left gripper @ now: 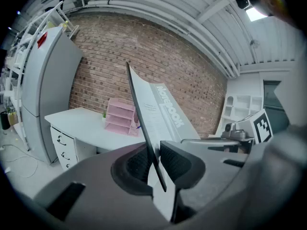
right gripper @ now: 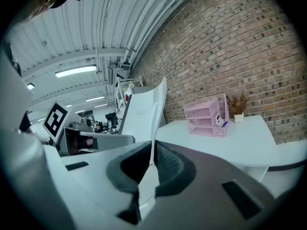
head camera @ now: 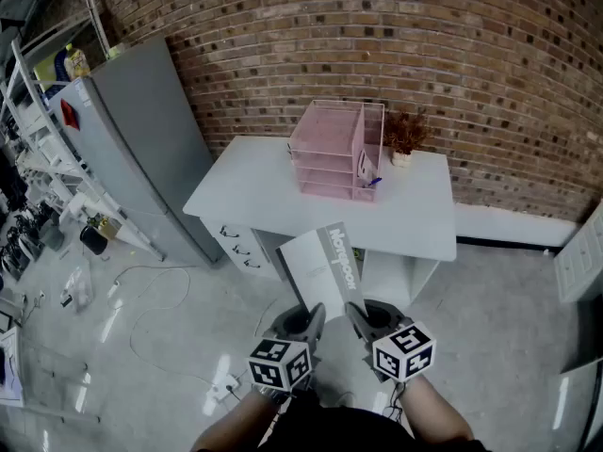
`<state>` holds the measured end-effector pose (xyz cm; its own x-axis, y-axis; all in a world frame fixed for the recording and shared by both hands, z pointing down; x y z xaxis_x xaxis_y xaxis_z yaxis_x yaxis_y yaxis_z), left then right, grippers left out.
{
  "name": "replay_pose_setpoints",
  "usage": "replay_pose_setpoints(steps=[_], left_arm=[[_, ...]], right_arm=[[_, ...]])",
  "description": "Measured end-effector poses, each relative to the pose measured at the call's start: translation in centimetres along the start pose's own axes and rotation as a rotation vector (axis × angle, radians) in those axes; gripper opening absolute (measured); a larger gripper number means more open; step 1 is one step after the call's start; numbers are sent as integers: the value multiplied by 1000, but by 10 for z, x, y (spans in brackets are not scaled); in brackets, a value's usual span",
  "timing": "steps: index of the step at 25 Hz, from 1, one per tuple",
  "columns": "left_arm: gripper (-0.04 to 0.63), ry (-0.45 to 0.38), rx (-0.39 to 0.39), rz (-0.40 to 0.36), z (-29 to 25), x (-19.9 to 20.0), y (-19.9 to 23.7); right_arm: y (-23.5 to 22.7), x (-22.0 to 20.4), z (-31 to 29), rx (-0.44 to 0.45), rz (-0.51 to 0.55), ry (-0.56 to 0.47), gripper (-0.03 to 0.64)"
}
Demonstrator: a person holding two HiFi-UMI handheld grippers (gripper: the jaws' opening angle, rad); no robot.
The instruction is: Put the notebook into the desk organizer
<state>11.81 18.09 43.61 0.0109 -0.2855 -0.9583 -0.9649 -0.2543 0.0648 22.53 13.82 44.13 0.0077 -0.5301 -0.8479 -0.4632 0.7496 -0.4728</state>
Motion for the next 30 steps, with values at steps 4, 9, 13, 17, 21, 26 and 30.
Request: replay_pose_setpoints(steps=[4, 9, 13, 17, 21, 26, 30], left_arm=[[51, 0, -3, 3, 0, -2, 1], [51, 3, -11, 11, 0, -1, 6], [51, 13, -15, 15, -2, -2, 12], [51, 22, -21, 19, -9, -5, 23], [51, 31, -29, 30, -18, -7, 37], [51, 36, -42, 51, -28, -8, 61], [51, 41, -50, 70, -36, -11, 87]], right_arm=[[0, -2, 0, 2, -5, -1, 20], [1, -3, -4, -3, -11, -3, 26], [0, -3, -11, -2, -24, -3, 25], [-5, -3, -23, -6, -42, -2, 25], [-10, -2, -38, -14, -58, 8, 23], [-14, 3, -63, -28, -69, 25, 23], [-15, 6, -89, -38, -76, 41, 21]])
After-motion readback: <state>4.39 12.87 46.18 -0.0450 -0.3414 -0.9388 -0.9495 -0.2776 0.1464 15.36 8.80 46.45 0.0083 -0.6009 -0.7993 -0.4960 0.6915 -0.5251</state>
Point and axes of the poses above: the fingertips, and each gripper's own axes: z backward along the fingers, y to its left, x out of its top, the point moved 4 cm from there along z, backward along the fingers, and after that the axes turned 14 degrees about -z, right-handed, at the moved point
